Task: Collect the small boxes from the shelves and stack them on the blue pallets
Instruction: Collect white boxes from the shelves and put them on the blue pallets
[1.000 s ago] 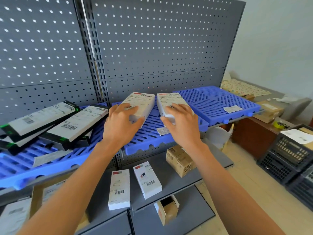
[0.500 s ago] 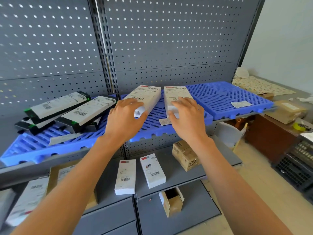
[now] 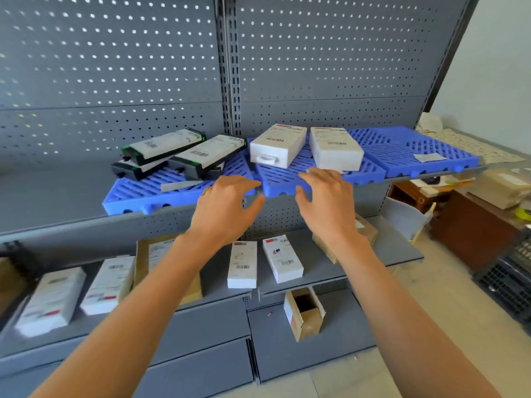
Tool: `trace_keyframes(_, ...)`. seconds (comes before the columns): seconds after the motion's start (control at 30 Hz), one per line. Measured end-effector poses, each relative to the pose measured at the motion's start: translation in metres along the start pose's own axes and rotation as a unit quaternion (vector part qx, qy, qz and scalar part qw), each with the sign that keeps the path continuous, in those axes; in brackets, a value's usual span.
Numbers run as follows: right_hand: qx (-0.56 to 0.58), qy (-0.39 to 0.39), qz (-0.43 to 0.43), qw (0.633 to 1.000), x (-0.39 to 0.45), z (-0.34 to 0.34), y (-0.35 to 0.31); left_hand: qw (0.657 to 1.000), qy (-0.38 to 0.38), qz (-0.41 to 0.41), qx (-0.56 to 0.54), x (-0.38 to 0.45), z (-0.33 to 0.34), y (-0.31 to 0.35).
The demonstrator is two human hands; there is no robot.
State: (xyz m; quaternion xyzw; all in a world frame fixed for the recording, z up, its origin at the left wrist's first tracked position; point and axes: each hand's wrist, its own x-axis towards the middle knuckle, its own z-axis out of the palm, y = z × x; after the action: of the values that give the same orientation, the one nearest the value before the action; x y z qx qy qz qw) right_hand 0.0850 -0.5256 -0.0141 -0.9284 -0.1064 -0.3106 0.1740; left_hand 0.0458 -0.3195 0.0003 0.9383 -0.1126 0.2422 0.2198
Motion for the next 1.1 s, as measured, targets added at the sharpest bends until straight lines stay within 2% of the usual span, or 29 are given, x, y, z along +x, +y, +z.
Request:
trace_keyframes(0.27,0.061,-0.083,-0.007,0.995,-0.087,-0.006,-0.081,0.998,-0.025,-0.057,0.013,-0.109,-0.039,-0.03)
trace_keyframes(0.5,0.07,-0.133,-0.005,0.989,-0.142,-0.002,-0.099,0.991,-0.082,-0.104,0.024,-0.162,-0.04,-0.04)
trace_keyframes(0.73,0.074,-0.169,0.011,0.983,-0.157,0.02,-0.065,0.987,-0.107,-0.124,0.005,-0.16,-0.001,-0.033)
trace_keyframes(1.1,0.082,-0.24,0.012,0.967,-0.137,0.102,0.048,0.963,-0.182,-0.201,0.002,-0.123,0.12,-0.023)
